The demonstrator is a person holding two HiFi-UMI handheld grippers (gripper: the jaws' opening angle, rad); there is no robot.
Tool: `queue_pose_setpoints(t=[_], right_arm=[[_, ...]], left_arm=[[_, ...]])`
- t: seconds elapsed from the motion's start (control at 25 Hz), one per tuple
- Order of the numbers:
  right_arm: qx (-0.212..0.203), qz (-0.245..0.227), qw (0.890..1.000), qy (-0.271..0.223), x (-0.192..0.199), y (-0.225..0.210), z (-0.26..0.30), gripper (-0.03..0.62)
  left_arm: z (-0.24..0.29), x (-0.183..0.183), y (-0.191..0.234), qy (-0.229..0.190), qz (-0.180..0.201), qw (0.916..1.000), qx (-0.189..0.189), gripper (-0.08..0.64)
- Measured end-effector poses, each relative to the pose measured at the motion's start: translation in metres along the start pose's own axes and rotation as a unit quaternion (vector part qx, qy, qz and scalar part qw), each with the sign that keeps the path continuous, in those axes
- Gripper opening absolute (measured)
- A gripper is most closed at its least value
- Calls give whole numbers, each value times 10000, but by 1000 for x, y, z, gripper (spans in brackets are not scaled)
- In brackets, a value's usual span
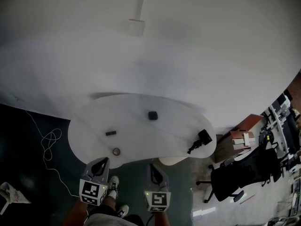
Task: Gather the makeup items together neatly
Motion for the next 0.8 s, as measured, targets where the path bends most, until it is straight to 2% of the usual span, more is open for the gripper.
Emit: queue_pose_setpoints(t=[0.36,0.8], right_arm=[[-556,-64,9968,565,30,48,76,3],[-1237,-223,9816,1437,101,96,122,3]], left_arm=[[30,45,54,419,-502,9978,-108,11],[42,113,88,1067,-1089,9879,-279,11]])
Point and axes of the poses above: the fingertips, and each gripper's own axes: z forward along the fingers, y to its left, x out of its underside, the point moved 8 cm from there along -z, backward along the fingers, and after that the axes turned 12 degrees about x, right-handed, at the moved point
